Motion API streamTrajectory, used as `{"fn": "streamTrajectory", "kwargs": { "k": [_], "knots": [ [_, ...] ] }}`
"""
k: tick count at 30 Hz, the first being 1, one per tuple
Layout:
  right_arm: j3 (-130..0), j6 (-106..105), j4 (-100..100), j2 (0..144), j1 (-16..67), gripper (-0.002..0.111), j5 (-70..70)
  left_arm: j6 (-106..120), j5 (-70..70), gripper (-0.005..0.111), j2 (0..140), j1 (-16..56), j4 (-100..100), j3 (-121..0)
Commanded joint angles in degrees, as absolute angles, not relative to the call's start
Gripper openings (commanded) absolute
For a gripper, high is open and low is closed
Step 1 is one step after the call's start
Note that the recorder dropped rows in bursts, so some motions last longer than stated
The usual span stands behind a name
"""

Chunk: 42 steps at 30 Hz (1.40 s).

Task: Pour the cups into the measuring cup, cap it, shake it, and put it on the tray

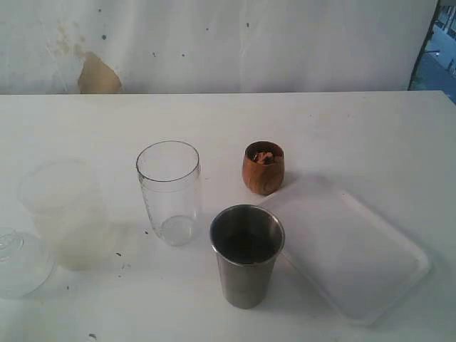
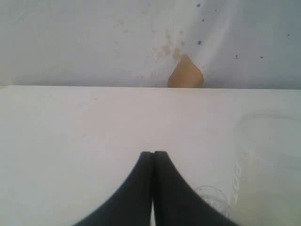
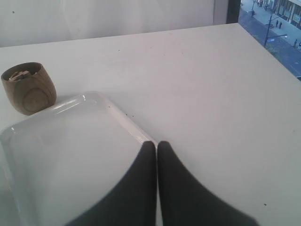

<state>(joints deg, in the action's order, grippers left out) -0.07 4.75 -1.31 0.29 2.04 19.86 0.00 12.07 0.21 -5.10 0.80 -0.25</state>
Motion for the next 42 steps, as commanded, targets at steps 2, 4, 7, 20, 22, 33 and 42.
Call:
{"fn": "streamTrajectory", "kwargs": {
  "k": [2, 4, 7, 20, 22, 33, 42],
  "knots": [
    [0.0, 4.8, -1.3, 0.0, 2.2, 0.0, 19.3, 0.0, 11.6, 0.0, 0.0, -5.3, 0.7, 0.0],
    [0.0, 4.8, -1.3, 0.0, 2.2, 0.0, 19.3, 0.0, 11.1, 0.0, 0.0, -5.3, 0.7, 0.0],
    [0.0, 4.8, -1.3, 0.0, 2.2, 0.0, 19.3, 0.0, 9.8, 0.0, 0.0, -5.3, 0.7, 0.0],
    [0.0, 4.8, -1.3, 0.0, 2.2, 0.0, 19.3, -5.8, -6.1, 0.0, 0.0, -5.3, -7.7, 0.0],
    [0.0, 4.8, -1.3, 0.0, 2.2, 0.0, 19.3, -6.7, -5.9, 0.0, 0.0, -5.3, -7.7, 0.0],
    [0.0, 3.3, -2.8, 0.0, 2.2, 0.0, 19.3, -2.5, 7.0, 0.0, 0.0, -5.3, -7.0, 0.0],
    [0.0, -4.7, -11.4, 0.0, 2.2, 0.0, 6.4, -2.5, 7.5, 0.0, 0.0, -5.3, -6.6, 0.0]
  ]
}}
